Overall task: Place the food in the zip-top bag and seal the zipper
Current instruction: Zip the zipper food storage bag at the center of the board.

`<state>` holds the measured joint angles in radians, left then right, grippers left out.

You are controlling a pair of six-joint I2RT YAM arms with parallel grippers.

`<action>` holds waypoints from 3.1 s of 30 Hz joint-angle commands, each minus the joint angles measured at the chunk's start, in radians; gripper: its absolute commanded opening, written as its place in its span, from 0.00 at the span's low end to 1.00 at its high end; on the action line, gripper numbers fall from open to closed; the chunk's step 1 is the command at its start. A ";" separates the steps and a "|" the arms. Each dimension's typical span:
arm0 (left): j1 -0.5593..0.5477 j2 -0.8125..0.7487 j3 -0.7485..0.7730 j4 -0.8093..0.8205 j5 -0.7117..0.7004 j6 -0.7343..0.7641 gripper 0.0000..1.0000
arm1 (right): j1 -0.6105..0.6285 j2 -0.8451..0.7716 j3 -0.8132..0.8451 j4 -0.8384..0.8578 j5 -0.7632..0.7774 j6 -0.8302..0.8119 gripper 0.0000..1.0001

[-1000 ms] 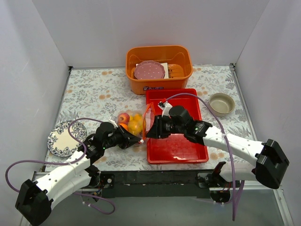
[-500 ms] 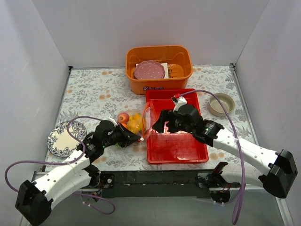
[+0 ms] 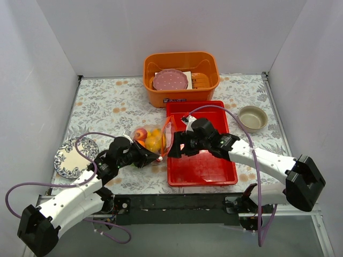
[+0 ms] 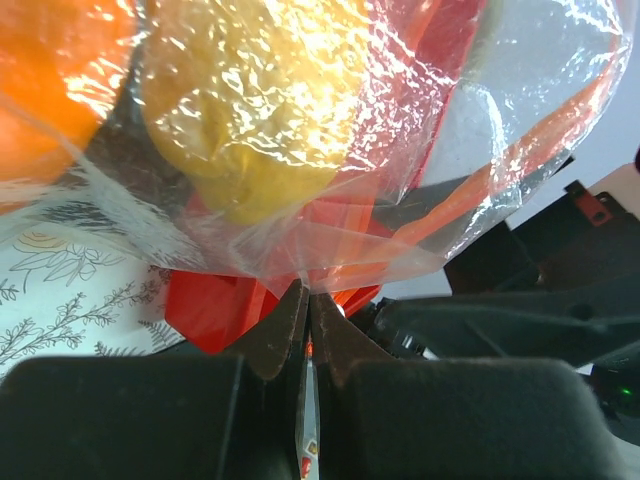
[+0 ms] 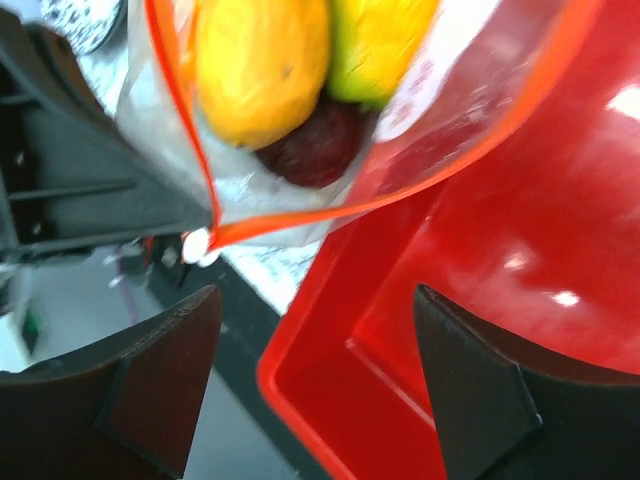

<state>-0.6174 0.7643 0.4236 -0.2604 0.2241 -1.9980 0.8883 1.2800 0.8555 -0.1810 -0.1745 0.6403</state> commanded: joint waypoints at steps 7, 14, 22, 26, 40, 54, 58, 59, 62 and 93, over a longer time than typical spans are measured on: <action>-0.001 -0.060 -0.002 -0.017 -0.088 -0.048 0.00 | 0.001 -0.007 -0.127 0.416 -0.267 0.312 0.78; -0.001 -0.097 -0.034 -0.008 -0.085 -0.058 0.00 | 0.005 0.056 -0.116 0.492 -0.287 0.392 0.73; -0.001 -0.071 -0.037 0.032 -0.075 -0.047 0.00 | 0.005 0.151 -0.065 0.500 -0.333 0.420 0.54; -0.001 -0.072 -0.040 0.041 -0.075 -0.047 0.00 | 0.005 0.163 -0.067 0.502 -0.332 0.423 0.55; -0.001 -0.085 -0.059 0.055 -0.069 -0.065 0.00 | 0.005 0.200 -0.084 0.586 -0.356 0.452 0.41; -0.001 -0.092 -0.074 0.066 -0.063 -0.081 0.00 | 0.003 0.236 -0.082 0.620 -0.378 0.457 0.35; -0.001 -0.099 -0.078 0.066 -0.063 -0.084 0.00 | 0.003 0.232 -0.081 0.617 -0.372 0.452 0.27; -0.001 -0.102 -0.078 0.066 -0.062 -0.084 0.00 | 0.003 0.232 -0.079 0.617 -0.370 0.449 0.25; -0.001 -0.105 -0.083 0.064 -0.065 -0.087 0.00 | 0.004 0.231 -0.084 0.614 -0.367 0.447 0.19; -0.001 -0.135 -0.091 0.039 -0.077 -0.096 0.00 | -0.006 0.225 -0.113 0.620 -0.358 0.455 0.34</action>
<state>-0.6174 0.6403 0.3389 -0.2096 0.1642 -2.0014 0.8856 1.5139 0.7422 0.4149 -0.5270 1.1000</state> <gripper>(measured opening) 0.010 0.336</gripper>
